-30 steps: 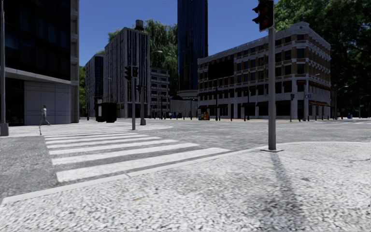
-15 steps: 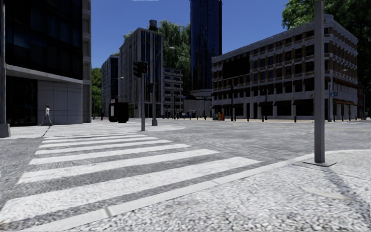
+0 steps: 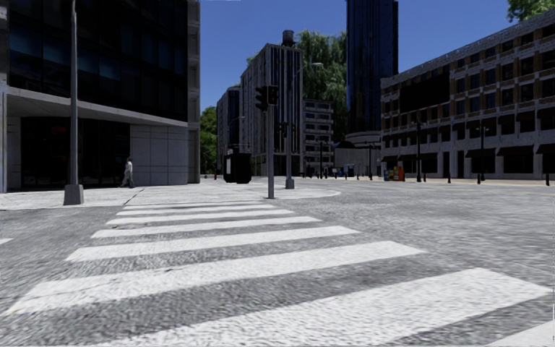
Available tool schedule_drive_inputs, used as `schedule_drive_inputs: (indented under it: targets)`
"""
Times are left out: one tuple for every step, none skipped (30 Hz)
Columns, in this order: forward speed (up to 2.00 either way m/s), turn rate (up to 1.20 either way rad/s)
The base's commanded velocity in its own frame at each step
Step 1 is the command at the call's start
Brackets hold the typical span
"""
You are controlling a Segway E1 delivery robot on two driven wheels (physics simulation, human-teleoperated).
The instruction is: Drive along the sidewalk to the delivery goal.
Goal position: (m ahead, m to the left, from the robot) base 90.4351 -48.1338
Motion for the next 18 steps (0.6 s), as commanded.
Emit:
schedule_drive_inputs:
  targets:
    - [2.00,0.58]
    - [2.00,0.58]
    - [2.00,0.58]
    - [2.00,0.58]
    - [2.00,0.58]
    - [2.00,0.58]
    - [2.00,0.58]
    - [2.00,0.58]
    - [2.00,0.58]
    - [2.00,0.58]
    - [2.00,0.58]
    - [2.00,0.58]
    - [2.00,0.58]
    - [2.00,0.58]
    - [2.00,0.00]
    - [2.00,0.00]
    - [2.00,0.00]
    - [2.00,0.00]
